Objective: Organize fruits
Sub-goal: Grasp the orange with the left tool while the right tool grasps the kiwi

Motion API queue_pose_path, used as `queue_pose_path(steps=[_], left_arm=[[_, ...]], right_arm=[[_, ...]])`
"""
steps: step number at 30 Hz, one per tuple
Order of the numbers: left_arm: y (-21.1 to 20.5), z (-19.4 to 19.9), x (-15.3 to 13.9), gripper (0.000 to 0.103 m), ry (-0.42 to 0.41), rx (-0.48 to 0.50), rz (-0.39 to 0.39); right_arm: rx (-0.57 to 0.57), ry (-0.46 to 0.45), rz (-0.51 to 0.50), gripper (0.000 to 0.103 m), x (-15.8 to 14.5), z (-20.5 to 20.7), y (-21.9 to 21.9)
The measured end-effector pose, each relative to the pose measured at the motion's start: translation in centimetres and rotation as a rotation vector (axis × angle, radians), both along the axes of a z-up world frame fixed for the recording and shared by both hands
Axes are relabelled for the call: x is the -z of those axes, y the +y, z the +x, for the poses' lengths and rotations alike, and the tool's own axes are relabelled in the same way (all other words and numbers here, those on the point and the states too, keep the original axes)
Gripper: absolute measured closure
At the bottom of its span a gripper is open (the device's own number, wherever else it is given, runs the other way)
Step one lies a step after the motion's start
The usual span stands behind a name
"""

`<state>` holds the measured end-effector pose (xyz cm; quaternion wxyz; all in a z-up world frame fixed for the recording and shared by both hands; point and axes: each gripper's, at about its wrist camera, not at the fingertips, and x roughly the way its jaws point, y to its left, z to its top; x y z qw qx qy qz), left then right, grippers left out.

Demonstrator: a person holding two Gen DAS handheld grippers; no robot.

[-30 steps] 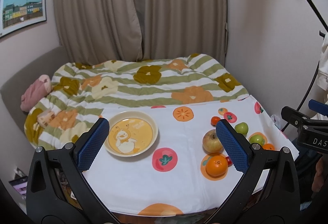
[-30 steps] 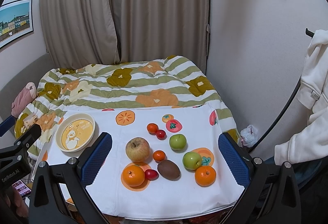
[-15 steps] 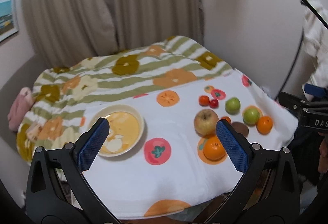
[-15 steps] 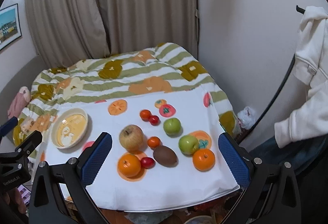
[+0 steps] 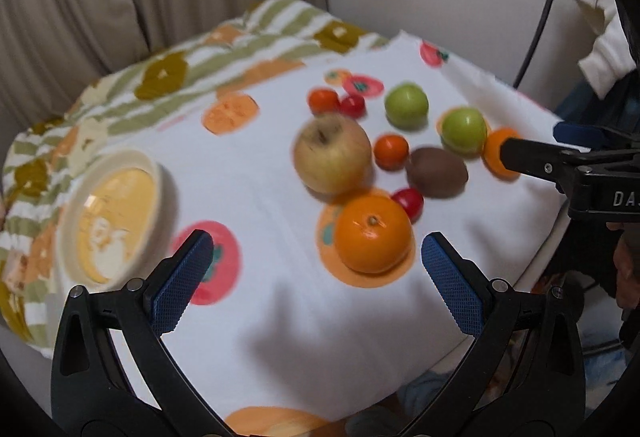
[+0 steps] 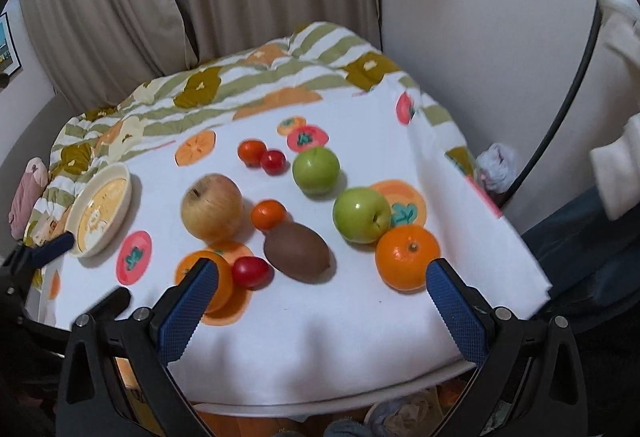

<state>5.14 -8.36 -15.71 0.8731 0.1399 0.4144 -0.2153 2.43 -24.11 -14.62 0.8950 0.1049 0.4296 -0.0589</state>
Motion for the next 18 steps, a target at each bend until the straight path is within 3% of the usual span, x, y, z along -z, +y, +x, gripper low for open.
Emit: queue_pose_path(steps=[4,11,18], left_arm=[[-2.0,0.1,2.5,0.000,0.017,0.037,0.038],[-4.0,0.6,4.8,0.012,0.047,0.059,0.086],[-4.5,1.5,6.1,0.023,0.074,0.032,0.093]], right_arm=[[-0.061,-0.004,0.032,0.000,1.8,0.8,0.1],[-0.176,0.022,0.081,0.017,4.3,2.7,0.7],[-0.210,0.043,0.114,0.018,5.9,4.3,0.6]])
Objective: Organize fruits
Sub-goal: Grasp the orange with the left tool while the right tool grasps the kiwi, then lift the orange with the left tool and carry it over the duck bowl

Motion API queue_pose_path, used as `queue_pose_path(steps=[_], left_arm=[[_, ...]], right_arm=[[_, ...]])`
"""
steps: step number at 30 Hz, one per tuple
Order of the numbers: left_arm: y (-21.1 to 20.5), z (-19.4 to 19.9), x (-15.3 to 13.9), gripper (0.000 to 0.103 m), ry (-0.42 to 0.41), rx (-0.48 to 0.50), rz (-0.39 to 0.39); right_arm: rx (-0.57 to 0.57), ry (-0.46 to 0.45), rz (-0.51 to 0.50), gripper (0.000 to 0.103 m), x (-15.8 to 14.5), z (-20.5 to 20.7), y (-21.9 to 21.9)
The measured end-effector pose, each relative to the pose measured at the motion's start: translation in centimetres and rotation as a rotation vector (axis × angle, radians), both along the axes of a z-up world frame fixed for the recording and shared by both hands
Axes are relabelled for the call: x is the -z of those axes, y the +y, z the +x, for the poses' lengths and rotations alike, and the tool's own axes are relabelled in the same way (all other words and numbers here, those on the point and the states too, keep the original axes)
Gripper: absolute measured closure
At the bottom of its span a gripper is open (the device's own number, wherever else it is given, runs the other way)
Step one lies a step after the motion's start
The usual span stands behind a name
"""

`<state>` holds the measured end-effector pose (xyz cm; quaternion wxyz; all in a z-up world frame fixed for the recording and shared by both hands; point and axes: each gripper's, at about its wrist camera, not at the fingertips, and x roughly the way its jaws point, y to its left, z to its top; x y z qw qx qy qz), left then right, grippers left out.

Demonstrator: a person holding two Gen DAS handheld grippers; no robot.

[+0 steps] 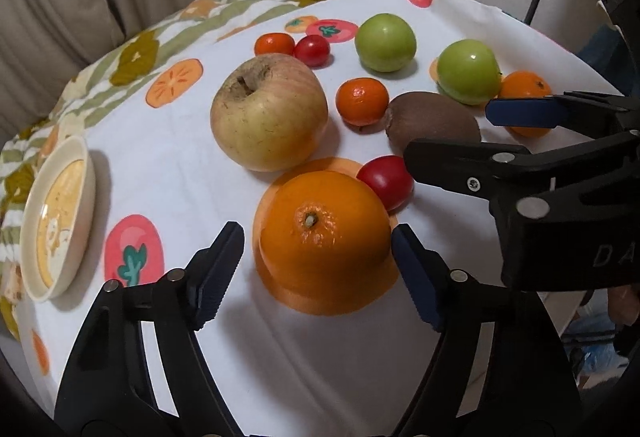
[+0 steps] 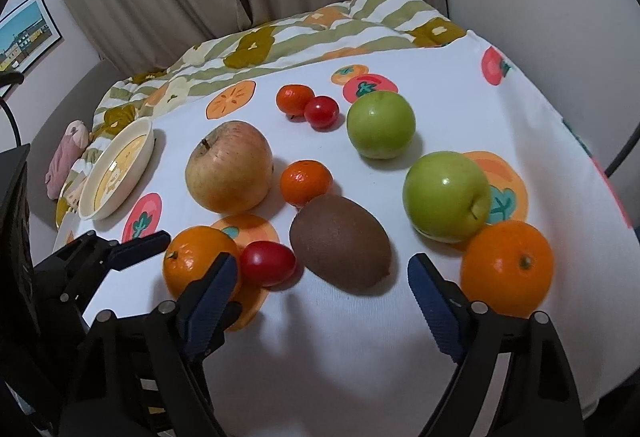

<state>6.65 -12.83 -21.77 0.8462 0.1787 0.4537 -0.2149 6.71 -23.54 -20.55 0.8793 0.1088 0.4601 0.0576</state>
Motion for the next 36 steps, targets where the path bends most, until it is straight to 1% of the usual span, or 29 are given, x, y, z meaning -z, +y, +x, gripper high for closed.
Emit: queue_pose_path(steps=[2,3,6,8,11,12,13,16,19,23,27,32,33,35,36], left_arm=[[-0.1,0.1,0.2,0.033,0.007,-0.004,-0.002],[-0.2,0.1,0.3,0.035,0.014,-0.003,-0.005],[-0.4,-0.1,0.4,0.035,-0.001,-0.009,0.005],[-0.3,0.0,0.4,0.035,0.001,-0.017,-0.001],[-0.2,0.1,0.3,0.036,0.009,-0.030,-0.014],[-0.2,0.1,0.2,0.036,0.010,-0.033,-0.015],[-0.1,0.0,0.2,0.036,0.010,-0.035,-0.011],[0.1,-0.1,0.2,0.036,0.007,-0.047,0.005],[0.5,-0.1,0.1,0.036,0.011,-0.064,0.004],[1.1,-0.1,0.0,0.036,0.009,-0.080,0.009],[1.4,-0.1,-0.2,0.036,0.007,-0.090,0.006],[1.4,0.0,-0.4,0.036,0.007,-0.102,-0.004],[1.4,0.0,-0.5,0.036,0.006,-0.104,-0.005],[1.4,0.0,-0.5,0.036,0.004,-0.108,-0.006],[1.5,0.0,-0.6,0.036,0.003,-0.110,-0.007]], right_arm=[[-0.002,0.009,0.006,0.018,0.4,0.6,-0.4],[-0.003,0.012,0.011,0.018,0.5,0.8,-0.5],[-0.003,0.021,0.017,0.018,0.9,1.3,-0.5],[-0.008,0.013,-0.009,0.018,0.9,1.4,-0.3],[-0.027,0.016,-0.012,0.019,1.0,1.5,0.1],[-0.033,0.021,-0.013,0.021,1.0,1.5,0.1],[-0.038,0.023,-0.012,0.028,1.0,1.5,0.2],[-0.035,0.028,-0.013,0.028,1.2,1.6,0.3],[-0.033,0.033,-0.011,0.029,1.2,1.9,0.3],[-0.012,0.043,-0.007,0.029,1.2,2.1,0.3],[0.042,0.060,0.011,0.031,1.1,2.5,-0.1],[0.076,0.066,0.007,0.033,1.1,2.8,-0.2],[0.081,0.067,0.006,0.034,1.1,2.8,-0.2],[0.099,0.073,-0.005,0.041,1.1,2.8,-0.3],[0.100,0.072,-0.006,0.041,1.2,2.7,-0.4]])
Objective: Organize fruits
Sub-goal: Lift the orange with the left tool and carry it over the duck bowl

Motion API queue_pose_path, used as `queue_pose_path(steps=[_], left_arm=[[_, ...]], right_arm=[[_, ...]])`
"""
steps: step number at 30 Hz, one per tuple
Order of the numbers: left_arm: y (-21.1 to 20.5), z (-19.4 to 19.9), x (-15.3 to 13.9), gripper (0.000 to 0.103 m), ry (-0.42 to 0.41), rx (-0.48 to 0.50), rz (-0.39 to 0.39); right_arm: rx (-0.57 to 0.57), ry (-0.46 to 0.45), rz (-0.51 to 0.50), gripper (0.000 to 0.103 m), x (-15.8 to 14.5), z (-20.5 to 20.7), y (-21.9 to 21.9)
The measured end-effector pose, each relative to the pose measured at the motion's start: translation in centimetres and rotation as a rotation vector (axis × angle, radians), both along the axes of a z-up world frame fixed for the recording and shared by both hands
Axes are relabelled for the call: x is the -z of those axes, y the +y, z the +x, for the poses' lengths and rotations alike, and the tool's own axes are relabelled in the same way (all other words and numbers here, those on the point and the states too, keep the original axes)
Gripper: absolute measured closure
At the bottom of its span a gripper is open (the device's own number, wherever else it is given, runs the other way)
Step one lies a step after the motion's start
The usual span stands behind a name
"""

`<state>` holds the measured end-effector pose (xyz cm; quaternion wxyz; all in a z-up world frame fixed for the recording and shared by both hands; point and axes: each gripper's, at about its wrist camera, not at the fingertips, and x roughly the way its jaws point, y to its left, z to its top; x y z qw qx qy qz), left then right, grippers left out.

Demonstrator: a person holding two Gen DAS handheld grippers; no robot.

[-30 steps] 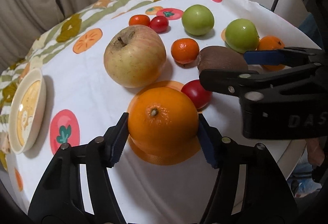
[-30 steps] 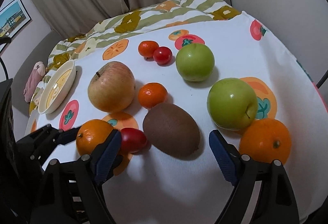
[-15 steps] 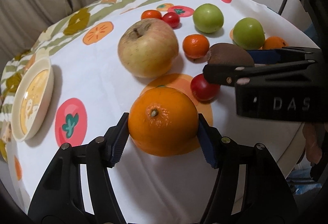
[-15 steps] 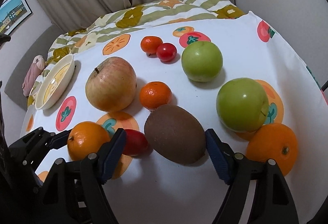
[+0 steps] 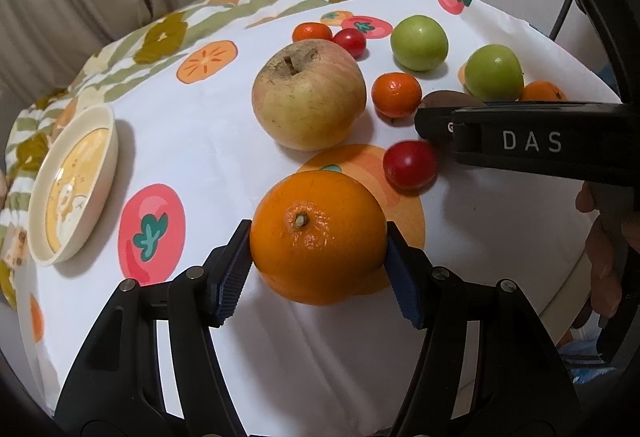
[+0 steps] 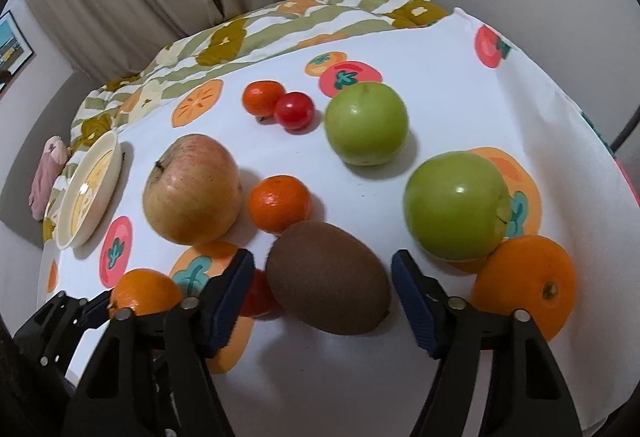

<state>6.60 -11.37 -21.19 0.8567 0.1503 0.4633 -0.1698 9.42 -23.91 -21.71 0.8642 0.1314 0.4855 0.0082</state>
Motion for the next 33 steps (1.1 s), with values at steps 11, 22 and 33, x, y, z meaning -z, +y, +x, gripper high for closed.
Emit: queue_pose_path(steps=[11,22,33], left_arm=[[0.3,0.0,-0.3,0.036,-0.003,-0.025,-0.005],[0.8,0.4,-2.9,0.036,-0.048,-0.063,-0.002],[3.4,0.9,-7.7,0.036,-0.144,-0.154,-0.015]], right_arm=[[-0.051,0.032,-0.055,0.047,0.4,0.0,0.9],[-0.078,-0.022,-0.014,0.047,-2.4,-0.2,0.8],[-0.190,-0.110,-0.007,0.047,-7.3,0.8,3.4]])
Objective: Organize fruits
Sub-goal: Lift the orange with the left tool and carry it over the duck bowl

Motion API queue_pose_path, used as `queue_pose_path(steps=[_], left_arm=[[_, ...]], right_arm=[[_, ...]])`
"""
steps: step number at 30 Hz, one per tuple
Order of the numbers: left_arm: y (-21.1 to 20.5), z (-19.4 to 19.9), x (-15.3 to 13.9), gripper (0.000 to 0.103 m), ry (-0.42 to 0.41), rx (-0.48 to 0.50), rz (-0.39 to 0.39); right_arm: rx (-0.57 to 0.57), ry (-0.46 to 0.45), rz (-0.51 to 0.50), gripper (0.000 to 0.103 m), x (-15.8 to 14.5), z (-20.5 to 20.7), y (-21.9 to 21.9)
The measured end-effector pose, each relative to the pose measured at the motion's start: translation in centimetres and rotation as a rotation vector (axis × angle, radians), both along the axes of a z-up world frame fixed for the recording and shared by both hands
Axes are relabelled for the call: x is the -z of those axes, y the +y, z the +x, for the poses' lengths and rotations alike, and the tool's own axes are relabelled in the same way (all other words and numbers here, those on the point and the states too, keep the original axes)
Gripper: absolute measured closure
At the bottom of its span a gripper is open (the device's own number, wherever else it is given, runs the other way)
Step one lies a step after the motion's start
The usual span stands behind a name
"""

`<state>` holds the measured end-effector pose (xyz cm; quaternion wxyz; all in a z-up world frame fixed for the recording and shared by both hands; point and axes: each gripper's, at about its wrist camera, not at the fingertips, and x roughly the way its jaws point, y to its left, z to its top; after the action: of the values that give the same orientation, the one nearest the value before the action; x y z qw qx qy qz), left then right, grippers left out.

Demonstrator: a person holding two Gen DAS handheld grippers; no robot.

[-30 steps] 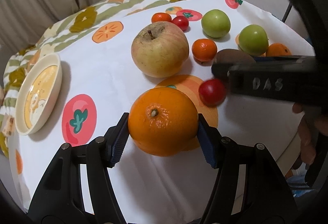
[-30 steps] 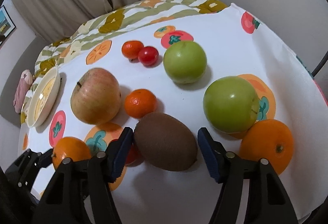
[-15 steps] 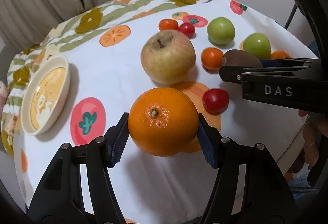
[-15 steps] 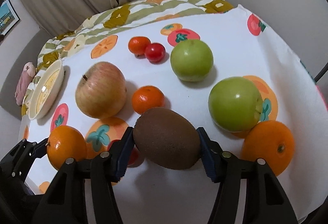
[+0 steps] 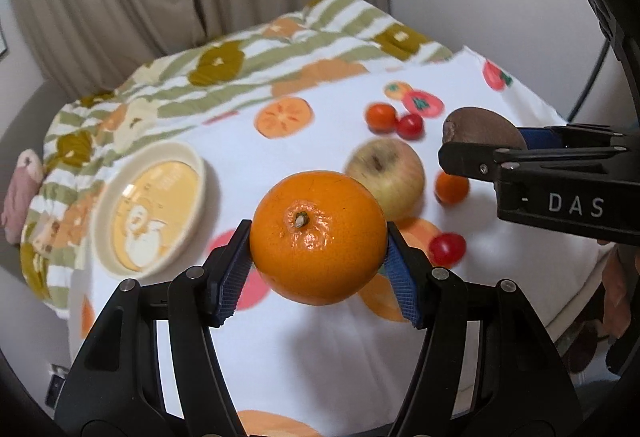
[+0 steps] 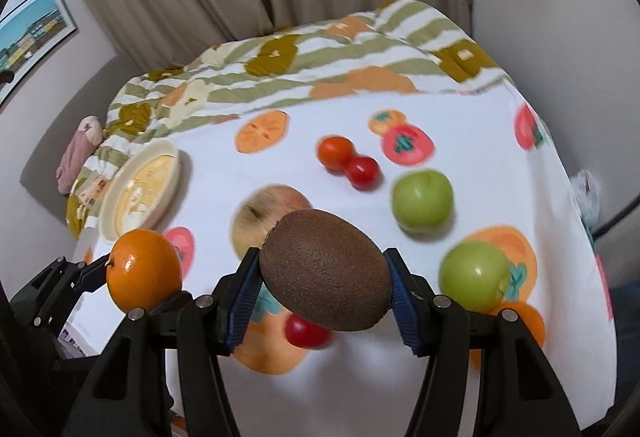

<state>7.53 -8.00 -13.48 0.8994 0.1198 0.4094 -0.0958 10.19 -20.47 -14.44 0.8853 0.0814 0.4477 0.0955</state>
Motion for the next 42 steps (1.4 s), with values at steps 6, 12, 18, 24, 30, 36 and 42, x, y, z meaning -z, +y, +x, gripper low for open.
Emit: queue_pose_path(steps=[6,12,18,24,30,36,42], left_arm=[[3.9,1.3,-2.0,0.036,-0.043,-0.045,-0.017],[9.8,3.8,-3.0,0.036,-0.048,-0.064,-0.029],[15.9,7.2,-2.4,0.036,-0.032,-0.049,-0.006],[20.6,11.4,0.0,0.036,0.006,-0.008,0.012],[22.9,15.3,3.4,0.036,0.061,0.029,0.015],[22.9,17.6,6.1,0.036,0.091,0.091,0.045],[22.2,18.7,6.9,0.036,0.095,0.122,0.059]], right_arm=[[-0.060,-0.042,-0.007,0.047,-2.5,1.3,3.3],[-0.080,-0.045,0.021,0.047,-4.0,3.4,8.4],[-0.048,-0.032,0.038,0.047,-3.8,5.6,13.5],[0.008,-0.003,0.049,0.047,-2.4,8.2,17.8],[0.061,0.032,0.039,0.047,-0.6,10.5,20.4],[0.112,0.064,0.024,0.047,0.8,11.6,21.1],[0.146,0.090,0.008,0.047,1.5,11.8,20.8]])
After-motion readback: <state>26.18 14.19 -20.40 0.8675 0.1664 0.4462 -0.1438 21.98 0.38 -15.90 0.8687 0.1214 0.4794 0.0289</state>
